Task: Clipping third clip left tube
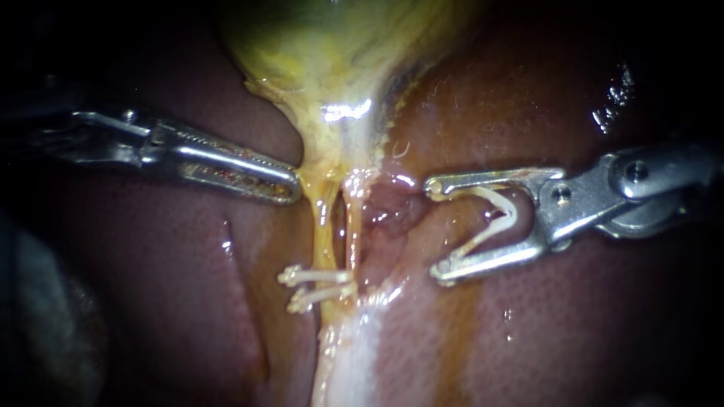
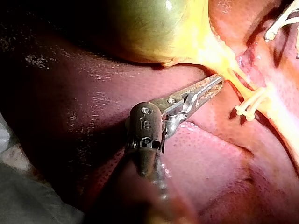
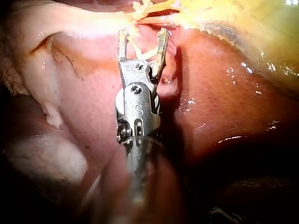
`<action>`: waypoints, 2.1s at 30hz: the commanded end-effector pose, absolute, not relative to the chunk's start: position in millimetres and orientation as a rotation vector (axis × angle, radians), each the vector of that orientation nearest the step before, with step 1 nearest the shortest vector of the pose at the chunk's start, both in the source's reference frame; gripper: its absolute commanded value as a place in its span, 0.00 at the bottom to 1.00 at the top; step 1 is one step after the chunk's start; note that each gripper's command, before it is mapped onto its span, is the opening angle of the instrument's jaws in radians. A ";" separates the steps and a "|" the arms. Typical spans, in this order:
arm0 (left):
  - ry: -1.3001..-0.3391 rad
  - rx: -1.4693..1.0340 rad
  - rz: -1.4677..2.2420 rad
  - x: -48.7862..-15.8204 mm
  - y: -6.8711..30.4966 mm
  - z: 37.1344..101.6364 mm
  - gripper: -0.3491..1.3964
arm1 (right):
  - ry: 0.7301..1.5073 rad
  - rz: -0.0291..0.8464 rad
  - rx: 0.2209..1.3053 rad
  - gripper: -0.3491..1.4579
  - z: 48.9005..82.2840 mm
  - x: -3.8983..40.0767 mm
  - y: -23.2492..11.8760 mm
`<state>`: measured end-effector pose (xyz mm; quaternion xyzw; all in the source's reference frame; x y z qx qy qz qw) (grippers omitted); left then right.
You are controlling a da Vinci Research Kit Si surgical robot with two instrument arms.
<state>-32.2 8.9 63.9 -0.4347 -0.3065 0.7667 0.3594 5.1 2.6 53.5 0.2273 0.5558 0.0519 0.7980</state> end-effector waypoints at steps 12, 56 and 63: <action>-0.761 -1.110 1.955 -27.1 11.5 58.1 0.00 | 1.193 0.112 0.488 0.47 53.5 5.1 2.6; -0.737 -1.102 1.952 -26.9 11.2 57.7 0.00 | 1.067 0.601 0.825 0.45 59.4 18.2 2.7; -0.737 -1.103 1.952 -26.9 11.2 57.8 0.00 | 1.061 0.601 0.838 0.45 60.7 18.8 2.6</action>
